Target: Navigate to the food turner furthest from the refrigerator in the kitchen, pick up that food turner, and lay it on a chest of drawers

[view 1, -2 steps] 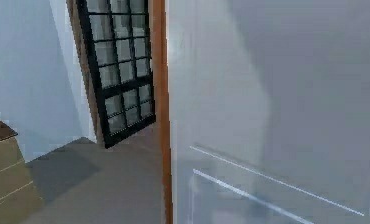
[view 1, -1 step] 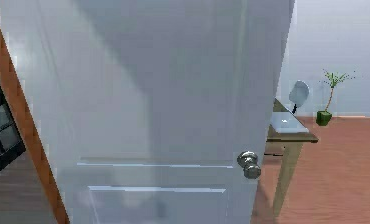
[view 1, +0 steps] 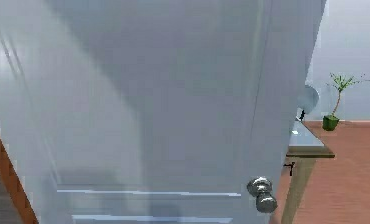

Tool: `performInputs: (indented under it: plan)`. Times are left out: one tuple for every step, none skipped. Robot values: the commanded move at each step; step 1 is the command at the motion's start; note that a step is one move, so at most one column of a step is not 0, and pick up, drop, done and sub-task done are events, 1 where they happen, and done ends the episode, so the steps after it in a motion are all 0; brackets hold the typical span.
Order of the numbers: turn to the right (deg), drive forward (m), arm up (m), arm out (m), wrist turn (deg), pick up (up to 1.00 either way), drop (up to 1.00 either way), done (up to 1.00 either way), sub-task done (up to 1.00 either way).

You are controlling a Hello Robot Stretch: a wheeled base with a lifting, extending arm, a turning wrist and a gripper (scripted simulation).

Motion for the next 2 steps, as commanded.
performInputs:
  plan:
    - [-45.0,0.0,0.0,0.0,0.0,0.0,0.0,0.0,0.0]
    - [-15.0,0.0,0.0,0.0,0.0,0.0,0.0,0.0,0.0]
